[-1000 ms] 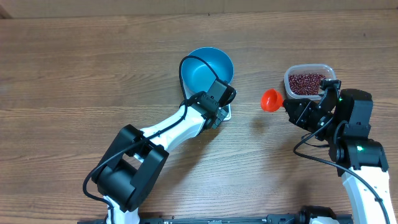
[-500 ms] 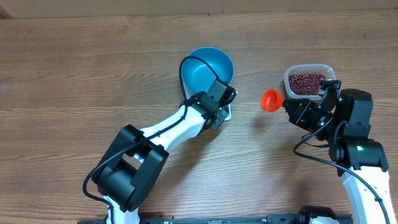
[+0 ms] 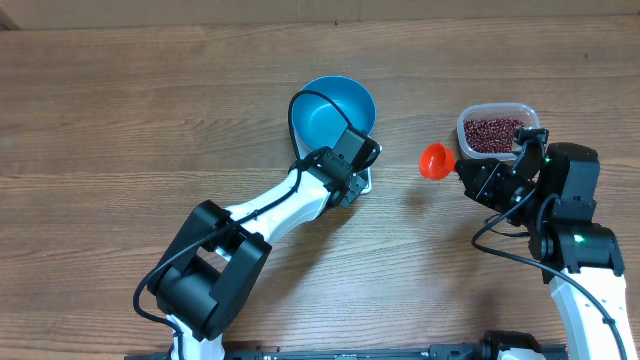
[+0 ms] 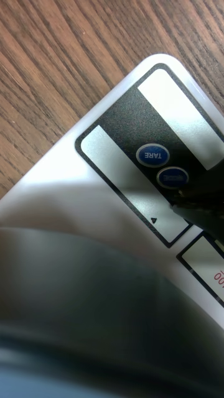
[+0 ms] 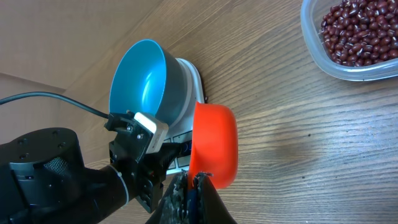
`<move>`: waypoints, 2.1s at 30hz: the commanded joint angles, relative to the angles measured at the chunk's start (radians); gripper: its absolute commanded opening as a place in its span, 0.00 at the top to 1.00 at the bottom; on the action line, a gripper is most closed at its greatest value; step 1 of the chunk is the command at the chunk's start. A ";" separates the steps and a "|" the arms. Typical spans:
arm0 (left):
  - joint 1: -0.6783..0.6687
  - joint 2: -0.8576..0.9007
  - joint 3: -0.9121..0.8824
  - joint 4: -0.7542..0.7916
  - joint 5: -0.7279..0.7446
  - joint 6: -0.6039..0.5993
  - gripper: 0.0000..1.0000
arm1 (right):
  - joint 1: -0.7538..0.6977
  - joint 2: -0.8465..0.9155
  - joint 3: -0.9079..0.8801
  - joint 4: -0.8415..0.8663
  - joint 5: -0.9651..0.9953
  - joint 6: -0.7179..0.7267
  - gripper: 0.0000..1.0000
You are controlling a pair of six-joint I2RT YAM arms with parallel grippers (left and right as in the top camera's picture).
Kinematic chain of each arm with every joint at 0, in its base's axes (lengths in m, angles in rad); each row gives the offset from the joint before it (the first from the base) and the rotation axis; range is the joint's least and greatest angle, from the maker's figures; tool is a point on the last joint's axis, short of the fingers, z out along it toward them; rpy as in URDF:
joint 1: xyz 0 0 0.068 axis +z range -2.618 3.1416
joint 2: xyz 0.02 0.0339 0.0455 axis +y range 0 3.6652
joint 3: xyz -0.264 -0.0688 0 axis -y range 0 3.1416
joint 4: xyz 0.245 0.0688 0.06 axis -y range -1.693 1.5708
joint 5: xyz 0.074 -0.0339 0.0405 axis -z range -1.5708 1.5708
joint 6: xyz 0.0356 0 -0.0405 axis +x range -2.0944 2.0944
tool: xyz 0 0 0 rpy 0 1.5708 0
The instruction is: Scoop item into bowl and weigh 150g on scale
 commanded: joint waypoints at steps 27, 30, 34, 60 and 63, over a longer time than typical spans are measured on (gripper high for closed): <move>0.005 0.018 -0.018 0.008 0.012 0.003 0.96 | -0.004 -0.014 0.031 0.001 0.011 -0.008 0.96; 0.006 0.018 -0.026 0.013 0.012 0.002 0.96 | -0.004 -0.014 0.031 0.001 0.011 -0.008 0.96; 0.010 0.018 -0.027 0.013 0.011 0.000 0.96 | -0.004 -0.014 0.031 0.001 0.011 -0.008 0.96; 0.010 0.011 -0.042 0.015 -0.001 0.003 0.96 | -0.004 -0.014 0.031 -0.002 0.011 -0.008 0.96; 0.007 -0.011 -0.034 -0.009 -0.007 0.000 0.96 | -0.004 -0.014 0.031 -0.002 0.012 -0.008 0.96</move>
